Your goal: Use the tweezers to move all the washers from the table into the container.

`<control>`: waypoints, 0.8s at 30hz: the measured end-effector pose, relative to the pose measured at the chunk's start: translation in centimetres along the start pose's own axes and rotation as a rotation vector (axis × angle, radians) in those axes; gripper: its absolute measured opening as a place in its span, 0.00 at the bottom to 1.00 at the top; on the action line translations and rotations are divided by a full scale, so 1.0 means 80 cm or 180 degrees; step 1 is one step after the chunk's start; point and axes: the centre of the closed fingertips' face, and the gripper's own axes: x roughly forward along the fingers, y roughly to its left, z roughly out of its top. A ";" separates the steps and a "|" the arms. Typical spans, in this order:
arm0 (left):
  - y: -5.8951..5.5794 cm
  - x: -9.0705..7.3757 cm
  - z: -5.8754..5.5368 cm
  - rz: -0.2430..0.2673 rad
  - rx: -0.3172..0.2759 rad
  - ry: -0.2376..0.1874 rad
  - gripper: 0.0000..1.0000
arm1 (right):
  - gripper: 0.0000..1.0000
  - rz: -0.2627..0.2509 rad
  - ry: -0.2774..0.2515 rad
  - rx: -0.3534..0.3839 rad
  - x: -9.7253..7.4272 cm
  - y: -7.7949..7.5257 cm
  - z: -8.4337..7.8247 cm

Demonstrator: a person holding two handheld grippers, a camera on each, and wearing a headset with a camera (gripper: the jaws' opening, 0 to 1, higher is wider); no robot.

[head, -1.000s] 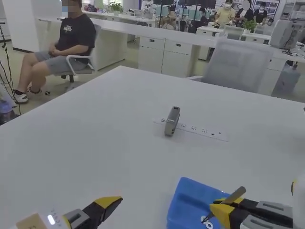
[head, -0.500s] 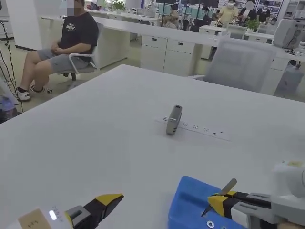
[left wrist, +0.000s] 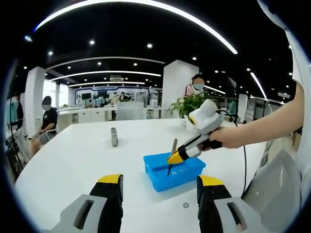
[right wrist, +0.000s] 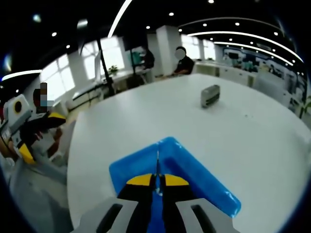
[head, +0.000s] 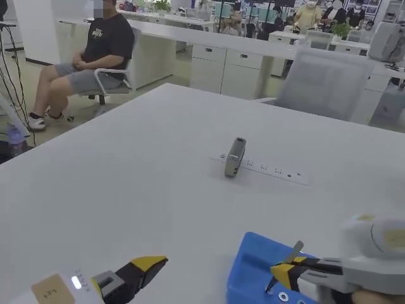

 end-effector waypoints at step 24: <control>-0.002 0.001 -0.001 -0.0026 -0.0001 0.0020 0.61 | 0.03 0.0029 -0.0313 -0.0161 -0.048 0.035 0.029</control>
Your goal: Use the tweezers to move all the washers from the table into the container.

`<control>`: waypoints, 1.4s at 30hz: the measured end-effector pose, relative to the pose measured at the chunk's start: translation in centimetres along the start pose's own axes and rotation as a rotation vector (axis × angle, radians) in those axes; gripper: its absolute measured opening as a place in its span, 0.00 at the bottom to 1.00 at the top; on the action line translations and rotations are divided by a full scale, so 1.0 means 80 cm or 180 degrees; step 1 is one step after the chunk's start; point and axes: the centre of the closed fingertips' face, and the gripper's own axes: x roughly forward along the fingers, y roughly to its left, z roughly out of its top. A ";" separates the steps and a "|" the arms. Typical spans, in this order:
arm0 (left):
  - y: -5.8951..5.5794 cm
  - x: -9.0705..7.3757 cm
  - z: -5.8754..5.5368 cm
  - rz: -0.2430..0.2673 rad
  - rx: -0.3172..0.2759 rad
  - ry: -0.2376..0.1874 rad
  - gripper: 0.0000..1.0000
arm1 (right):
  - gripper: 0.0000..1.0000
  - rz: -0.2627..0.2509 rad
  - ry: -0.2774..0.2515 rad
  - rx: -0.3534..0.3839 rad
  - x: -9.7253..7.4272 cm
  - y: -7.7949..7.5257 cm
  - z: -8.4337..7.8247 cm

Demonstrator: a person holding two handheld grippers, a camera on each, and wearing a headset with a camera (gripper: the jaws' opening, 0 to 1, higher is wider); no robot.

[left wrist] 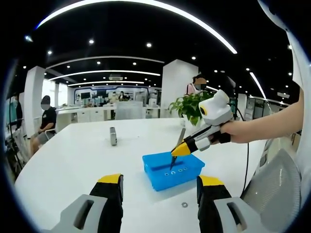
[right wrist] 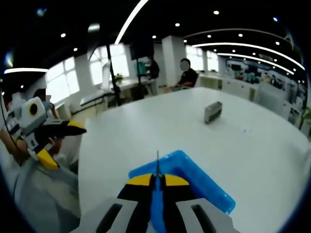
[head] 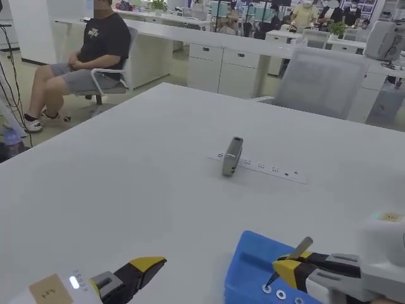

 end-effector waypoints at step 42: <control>-0.002 0.001 -0.002 -0.0033 0.0013 0.0030 0.61 | 0.03 0.0804 0.0620 -0.0475 0.017 0.115 -0.082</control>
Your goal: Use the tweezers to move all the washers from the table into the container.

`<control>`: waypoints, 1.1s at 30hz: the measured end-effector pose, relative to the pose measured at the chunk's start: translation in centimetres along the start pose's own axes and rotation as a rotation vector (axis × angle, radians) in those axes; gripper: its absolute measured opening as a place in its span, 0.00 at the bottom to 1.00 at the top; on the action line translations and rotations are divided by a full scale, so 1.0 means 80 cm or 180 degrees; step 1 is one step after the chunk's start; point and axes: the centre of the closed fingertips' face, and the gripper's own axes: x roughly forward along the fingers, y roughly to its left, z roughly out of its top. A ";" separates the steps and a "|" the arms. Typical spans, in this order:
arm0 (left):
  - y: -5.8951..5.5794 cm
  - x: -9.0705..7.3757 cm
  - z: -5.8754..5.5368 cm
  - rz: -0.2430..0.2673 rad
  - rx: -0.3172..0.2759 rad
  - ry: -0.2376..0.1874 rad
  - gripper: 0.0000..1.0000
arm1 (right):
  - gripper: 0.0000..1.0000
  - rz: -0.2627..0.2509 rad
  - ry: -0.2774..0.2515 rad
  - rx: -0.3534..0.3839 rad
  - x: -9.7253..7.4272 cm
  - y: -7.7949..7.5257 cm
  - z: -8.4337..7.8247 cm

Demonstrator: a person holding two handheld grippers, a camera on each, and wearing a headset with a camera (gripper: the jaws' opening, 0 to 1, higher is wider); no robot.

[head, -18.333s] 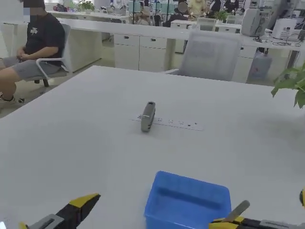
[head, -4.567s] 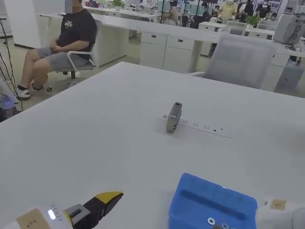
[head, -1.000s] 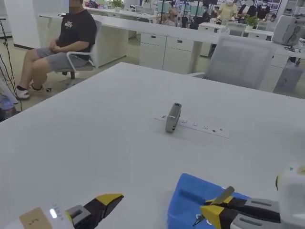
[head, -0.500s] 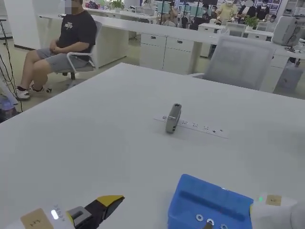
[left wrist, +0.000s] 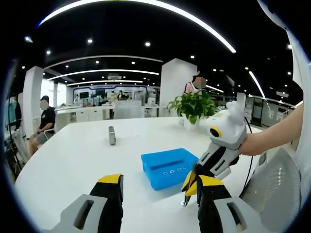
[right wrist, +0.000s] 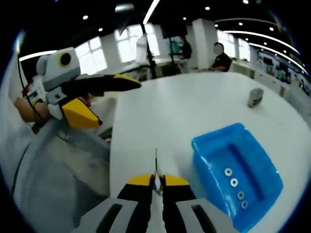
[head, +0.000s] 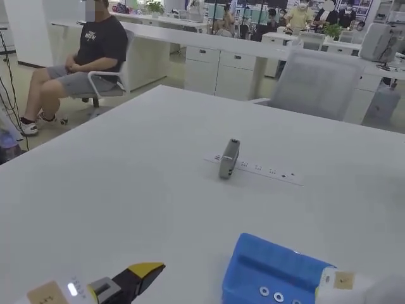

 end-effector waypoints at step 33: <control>0.001 -0.001 0.002 0.0006 -0.0014 -0.0026 0.60 | 0.03 -0.0459 -0.0717 0.0375 -0.041 -0.089 0.087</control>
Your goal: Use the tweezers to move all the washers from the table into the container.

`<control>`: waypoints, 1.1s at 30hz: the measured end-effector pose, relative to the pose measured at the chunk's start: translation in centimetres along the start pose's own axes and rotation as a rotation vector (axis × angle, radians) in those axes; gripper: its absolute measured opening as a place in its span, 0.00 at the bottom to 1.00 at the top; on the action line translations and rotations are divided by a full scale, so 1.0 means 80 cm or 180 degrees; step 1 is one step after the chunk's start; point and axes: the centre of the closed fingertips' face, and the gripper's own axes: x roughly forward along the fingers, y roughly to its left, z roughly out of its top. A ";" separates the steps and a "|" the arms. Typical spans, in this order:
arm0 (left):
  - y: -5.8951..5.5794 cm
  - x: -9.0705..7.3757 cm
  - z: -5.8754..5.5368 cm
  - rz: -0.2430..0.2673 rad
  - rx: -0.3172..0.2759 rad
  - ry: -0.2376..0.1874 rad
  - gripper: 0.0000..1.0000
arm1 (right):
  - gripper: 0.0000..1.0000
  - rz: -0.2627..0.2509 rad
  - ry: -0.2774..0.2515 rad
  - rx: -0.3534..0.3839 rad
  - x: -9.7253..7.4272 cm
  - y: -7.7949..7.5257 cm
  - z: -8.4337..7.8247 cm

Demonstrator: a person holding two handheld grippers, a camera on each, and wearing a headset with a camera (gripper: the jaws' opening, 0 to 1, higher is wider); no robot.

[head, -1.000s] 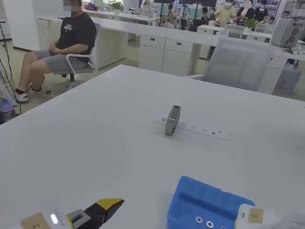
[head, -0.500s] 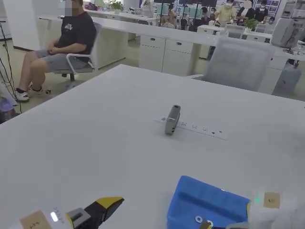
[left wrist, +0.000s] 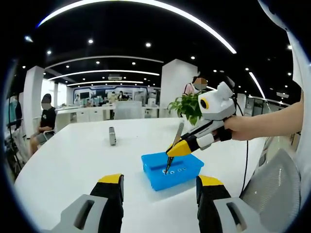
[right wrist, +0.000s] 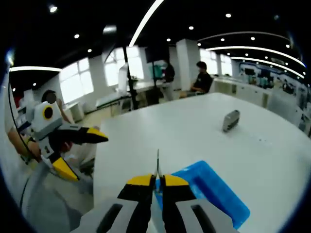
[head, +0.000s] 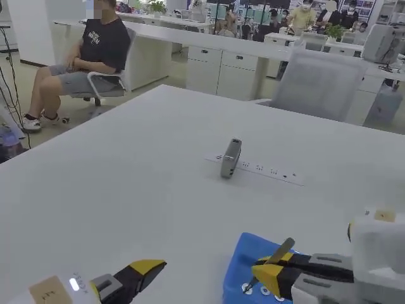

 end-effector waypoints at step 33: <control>0.006 -0.008 0.009 -0.0170 -0.0624 -0.0105 0.52 | 0.04 -0.0200 0.0469 -0.0290 0.037 -0.044 -0.036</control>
